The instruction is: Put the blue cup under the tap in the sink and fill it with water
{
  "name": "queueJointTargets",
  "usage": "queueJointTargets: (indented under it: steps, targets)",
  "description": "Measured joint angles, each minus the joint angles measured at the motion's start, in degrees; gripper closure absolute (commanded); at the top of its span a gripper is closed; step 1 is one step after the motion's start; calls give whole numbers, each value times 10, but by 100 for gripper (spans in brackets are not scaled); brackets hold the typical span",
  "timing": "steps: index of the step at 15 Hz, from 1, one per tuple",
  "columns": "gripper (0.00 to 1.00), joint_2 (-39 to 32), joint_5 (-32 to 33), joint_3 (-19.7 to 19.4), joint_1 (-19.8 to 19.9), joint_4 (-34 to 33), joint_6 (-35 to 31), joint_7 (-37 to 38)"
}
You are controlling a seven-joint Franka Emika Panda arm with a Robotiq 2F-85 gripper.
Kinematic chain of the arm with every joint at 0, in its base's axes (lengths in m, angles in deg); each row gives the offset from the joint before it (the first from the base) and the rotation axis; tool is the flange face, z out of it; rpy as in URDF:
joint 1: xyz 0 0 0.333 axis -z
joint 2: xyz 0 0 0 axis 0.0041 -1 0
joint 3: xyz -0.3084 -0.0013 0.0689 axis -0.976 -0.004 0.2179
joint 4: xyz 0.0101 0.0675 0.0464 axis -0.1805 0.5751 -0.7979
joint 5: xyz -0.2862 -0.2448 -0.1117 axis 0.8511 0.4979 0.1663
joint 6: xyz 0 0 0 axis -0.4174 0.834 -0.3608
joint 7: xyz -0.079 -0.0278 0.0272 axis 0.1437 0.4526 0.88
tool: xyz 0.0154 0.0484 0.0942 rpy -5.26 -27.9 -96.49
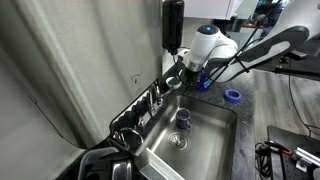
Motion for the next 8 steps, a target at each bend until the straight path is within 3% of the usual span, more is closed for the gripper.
queueJointTargets:
  steps: [8]
  targets:
    - [0,-56,2,16,10,-37,-37,-83]
